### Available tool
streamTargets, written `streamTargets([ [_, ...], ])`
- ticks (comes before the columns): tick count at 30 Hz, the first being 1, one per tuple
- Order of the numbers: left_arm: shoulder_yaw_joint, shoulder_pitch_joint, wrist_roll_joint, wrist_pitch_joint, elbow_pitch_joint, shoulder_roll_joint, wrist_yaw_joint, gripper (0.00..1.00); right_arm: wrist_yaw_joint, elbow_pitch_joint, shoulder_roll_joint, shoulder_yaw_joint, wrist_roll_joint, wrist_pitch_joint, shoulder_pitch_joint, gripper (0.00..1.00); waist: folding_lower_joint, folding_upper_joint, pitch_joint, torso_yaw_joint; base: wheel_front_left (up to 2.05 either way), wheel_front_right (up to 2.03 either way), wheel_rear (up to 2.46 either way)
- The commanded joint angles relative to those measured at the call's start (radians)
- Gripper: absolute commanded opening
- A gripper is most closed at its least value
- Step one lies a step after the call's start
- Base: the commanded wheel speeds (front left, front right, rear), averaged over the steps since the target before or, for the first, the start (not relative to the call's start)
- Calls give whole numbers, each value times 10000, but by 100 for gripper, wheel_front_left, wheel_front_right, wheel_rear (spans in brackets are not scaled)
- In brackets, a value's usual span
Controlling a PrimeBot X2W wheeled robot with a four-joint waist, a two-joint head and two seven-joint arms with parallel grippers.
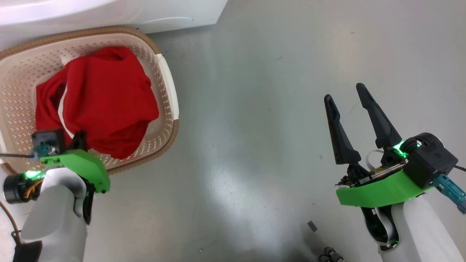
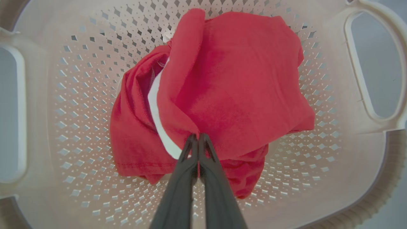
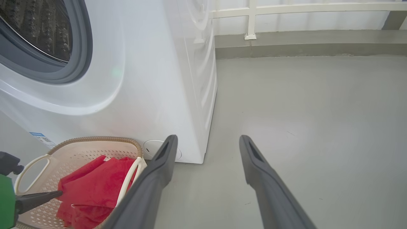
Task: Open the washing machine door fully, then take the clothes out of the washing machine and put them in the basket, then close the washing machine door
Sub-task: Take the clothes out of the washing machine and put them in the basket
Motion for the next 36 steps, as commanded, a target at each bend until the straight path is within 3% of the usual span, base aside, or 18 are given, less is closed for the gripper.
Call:
streamTargets([
  [1,180,-42,-69,40,269,334,-113,0,62,-198,-8,237,123,-63,-1,100,-1,-1,13,9,0,0,0],
  [10,194,-526,-326,-132,1300,267,-340,3,62,-183,-8,235,165,-63,-45,100,-1,-1,-6,31,0,0,0],
  [12,178,-599,-360,-188,1424,256,-362,29,62,-176,-8,200,165,-63,-45,100,-1,-1,-23,55,0,0,0],
  [15,194,-669,-455,-285,1548,209,-398,49,62,-158,-8,178,157,-63,-42,100,-1,-1,-86,99,0,0,0],
  [19,194,-716,-589,-628,1452,72,-595,87,62,-136,-8,136,134,-63,-2,100,-1,-1,-237,173,0,0,0],
  [21,187,-660,-635,-774,1290,33,-675,95,62,-119,-8,75,103,-63,43,100,-1,-1,-359,232,0,0,0],
  [23,173,-547,-656,-860,1093,9,-724,98,62,-114,-8,13,69,-63,92,100,-1,-1,-493,296,0,0,0],
  [28,209,-136,-749,-933,426,-112,-788,93,62,-103,-8,-74,-18,-63,217,100,-1,-1,-889,474,0,0,0],
  [36,348,1088,-771,-942,-1859,-477,-697,100,62,14,-8,-197,-236,-63,527,100,-1,-1,-1730,815,0,0,0],
])
